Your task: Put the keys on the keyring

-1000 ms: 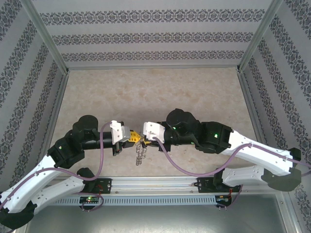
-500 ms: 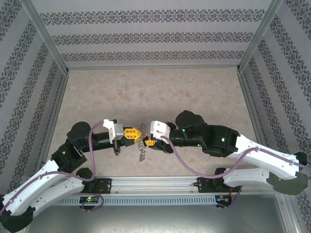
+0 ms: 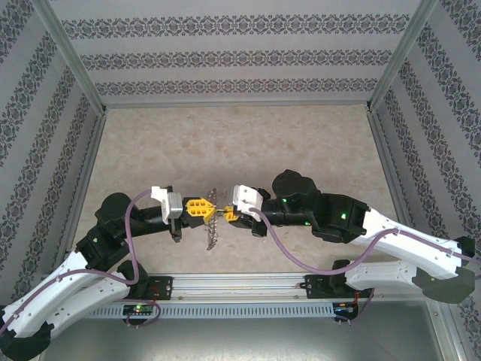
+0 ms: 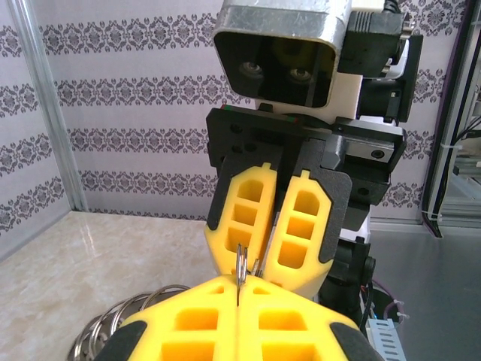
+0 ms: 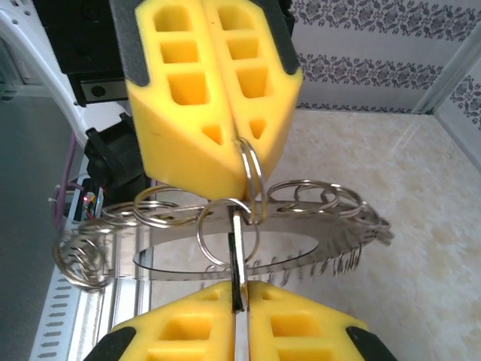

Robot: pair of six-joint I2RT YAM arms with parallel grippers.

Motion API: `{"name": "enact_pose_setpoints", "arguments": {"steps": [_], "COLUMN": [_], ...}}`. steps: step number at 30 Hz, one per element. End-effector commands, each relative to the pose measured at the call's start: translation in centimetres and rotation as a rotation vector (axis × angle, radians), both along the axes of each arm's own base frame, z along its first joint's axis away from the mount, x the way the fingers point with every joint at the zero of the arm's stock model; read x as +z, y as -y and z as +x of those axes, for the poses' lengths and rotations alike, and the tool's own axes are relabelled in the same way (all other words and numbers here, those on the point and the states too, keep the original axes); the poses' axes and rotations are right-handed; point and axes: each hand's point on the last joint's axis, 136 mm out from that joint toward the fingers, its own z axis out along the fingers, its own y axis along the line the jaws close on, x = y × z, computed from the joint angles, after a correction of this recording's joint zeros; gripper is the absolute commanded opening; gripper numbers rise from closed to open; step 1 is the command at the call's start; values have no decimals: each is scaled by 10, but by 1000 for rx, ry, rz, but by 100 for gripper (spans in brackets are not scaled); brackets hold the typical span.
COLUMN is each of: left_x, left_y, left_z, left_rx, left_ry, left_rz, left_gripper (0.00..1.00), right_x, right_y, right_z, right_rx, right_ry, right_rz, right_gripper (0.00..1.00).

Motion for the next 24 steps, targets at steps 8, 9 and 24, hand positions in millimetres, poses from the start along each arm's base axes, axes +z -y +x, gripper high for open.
{"name": "enact_pose_setpoints", "arguments": {"steps": [8, 9, 24], "left_x": [21, 21, 17], "left_y": [-2, -2, -3], "left_z": [-13, -13, -14], "left_rx": [-46, -45, -42], "left_ry": [58, 59, 62], "left_rz": [-79, -82, -67], "left_gripper": [0, 0, 0], "right_x": [6, 6, 24], "right_y": [-11, -12, 6], "right_z": [-3, -3, -6], "right_rx": [45, 47, 16], "right_ry": [-27, -31, 9], "right_rz": [32, 28, 75], "right_gripper": [0, 0, 31]}}
